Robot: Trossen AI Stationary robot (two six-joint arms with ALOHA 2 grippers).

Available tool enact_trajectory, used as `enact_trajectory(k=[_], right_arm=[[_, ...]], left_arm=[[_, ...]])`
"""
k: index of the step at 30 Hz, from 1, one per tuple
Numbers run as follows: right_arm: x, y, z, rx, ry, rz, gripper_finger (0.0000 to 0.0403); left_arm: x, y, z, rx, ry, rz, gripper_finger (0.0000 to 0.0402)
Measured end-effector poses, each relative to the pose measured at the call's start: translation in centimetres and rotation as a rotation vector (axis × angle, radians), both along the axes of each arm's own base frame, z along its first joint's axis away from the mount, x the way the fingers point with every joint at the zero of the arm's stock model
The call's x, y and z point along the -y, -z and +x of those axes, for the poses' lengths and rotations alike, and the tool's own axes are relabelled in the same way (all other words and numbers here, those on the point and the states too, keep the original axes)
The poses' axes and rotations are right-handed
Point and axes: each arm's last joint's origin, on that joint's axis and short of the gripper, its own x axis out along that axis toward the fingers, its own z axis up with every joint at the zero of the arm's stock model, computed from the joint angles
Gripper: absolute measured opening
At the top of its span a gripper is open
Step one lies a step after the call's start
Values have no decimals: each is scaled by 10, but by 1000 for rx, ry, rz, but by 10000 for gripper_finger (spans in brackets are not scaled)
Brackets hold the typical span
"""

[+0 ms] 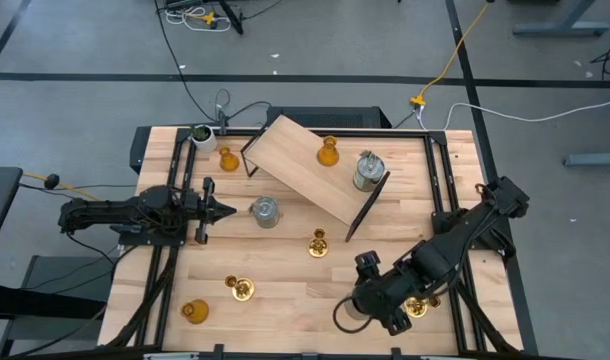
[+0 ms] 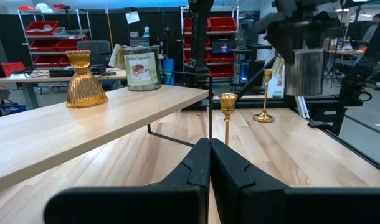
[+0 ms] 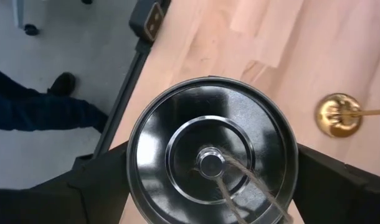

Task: Pick & Place candle stick holders
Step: Put the bottom scented candle on the shelf aligned with the other scented candle

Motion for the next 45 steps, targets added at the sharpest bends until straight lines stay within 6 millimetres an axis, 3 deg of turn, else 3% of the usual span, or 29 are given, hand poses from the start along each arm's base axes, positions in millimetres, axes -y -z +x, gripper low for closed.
enact_trajectory(k=[32, 45], right_arm=[[73, -69, 19, 66, 144, -30, 366], [120, -76, 34, 114, 269, -124, 366]], left_arm=[[0, 0, 0, 0, -1, 0, 12], [0, 0, 0, 0, 0, 0, 12]])
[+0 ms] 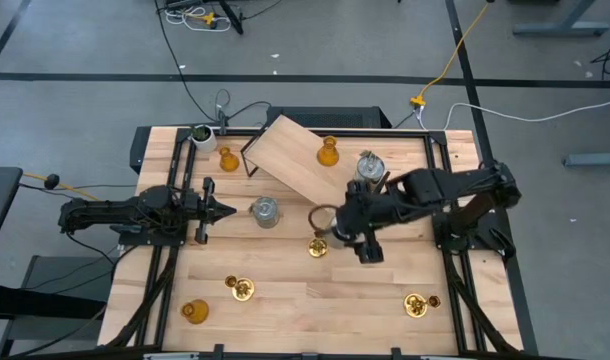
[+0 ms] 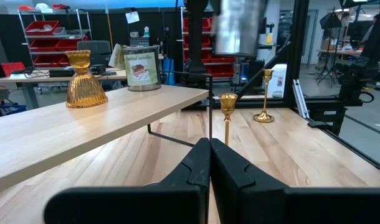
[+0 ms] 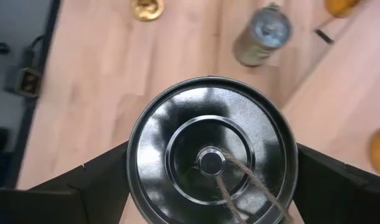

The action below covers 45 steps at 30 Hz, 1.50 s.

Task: Pick & Place candle stick holders
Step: Put the bottom scented candle on the shelf aligned with the other scented candle

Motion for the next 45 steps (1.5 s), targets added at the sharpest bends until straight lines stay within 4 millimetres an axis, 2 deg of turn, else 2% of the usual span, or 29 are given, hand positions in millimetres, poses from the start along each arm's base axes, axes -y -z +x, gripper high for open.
enact_trajectory(k=[10, 14, 30, 36, 45], right_arm=[[41, 0, 7, 0, 152, -70, 366], [50, 11, 9, -36, 166, -83, 366], [71, 46, 19, -105, 238, -89, 366], [76, 54, 20, -122, 261, -87, 366], [82, 55, 18, -141, 293, -82, 366]], left_arm=[[0, 0, 0, 0, 0, 0, 12], [0, 0, 0, 0, 0, 0, 12], [0, 0, 0, 0, 0, 0, 12], [0, 0, 0, 0, 0, 0, 12], [0, 0, 0, 0, 0, 0, 12]])
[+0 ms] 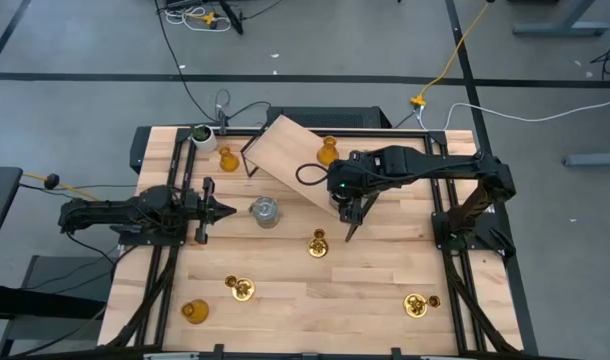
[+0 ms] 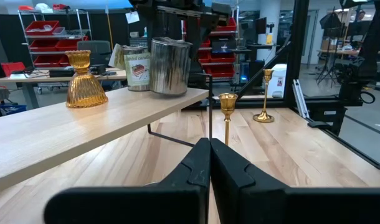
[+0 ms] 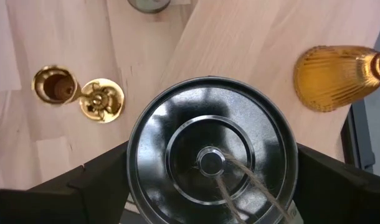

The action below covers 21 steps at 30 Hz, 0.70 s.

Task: Pick & Place candle stick holders
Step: Put the bottom scented candle on the shelf aligned with the other scented candle

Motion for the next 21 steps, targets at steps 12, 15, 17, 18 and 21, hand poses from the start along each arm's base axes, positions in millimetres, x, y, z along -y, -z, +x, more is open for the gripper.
enact_trajectory(k=[12, 15, 17, 18, 21], right_arm=[[0, 1, -2, -18, -2, 0, 366], [0, 1, -2, -18, -3, 0, 366], [0, 1, -2, -19, -3, 0, 366], [0, 1, -2, -22, -3, -1, 367], [0, 1, -3, -36, -3, -1, 371]], left_arm=[[0, 0, 0, 0, 0, 0, 12], [0, 0, 0, 0, -1, 0, 12], [0, 0, 0, 0, 0, 0, 12], [0, 0, 0, 0, 0, 0, 12], [0, 0, 0, 0, 0, 0, 12]])
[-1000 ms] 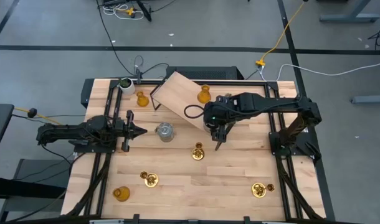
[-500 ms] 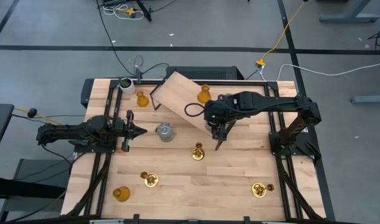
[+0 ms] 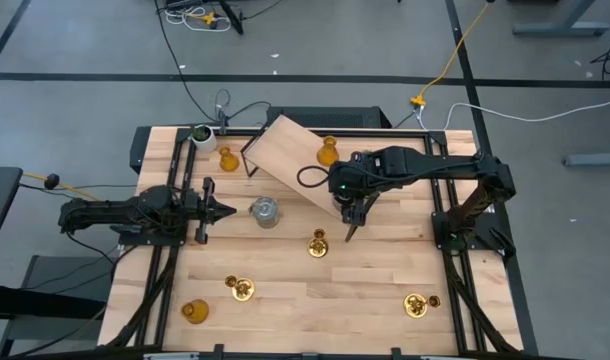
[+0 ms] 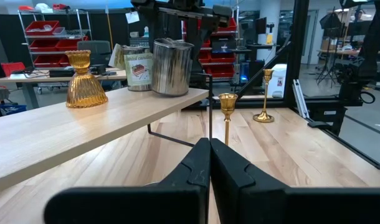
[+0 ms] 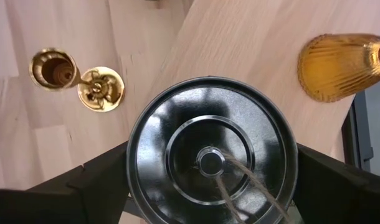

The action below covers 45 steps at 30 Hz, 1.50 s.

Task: Pick & Place candle stick holders
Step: Put the bottom scented candle on the shelf aligned with the other scented candle

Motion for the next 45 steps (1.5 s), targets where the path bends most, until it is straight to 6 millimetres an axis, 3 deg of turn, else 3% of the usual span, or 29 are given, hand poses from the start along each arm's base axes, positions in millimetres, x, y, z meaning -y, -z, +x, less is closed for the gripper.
enact_trajectory(k=[45], right_arm=[[2, 0, 0, -7, -29, 42, 387]], left_arm=[[0, 0, 0, 1, 0, 0, 12]])
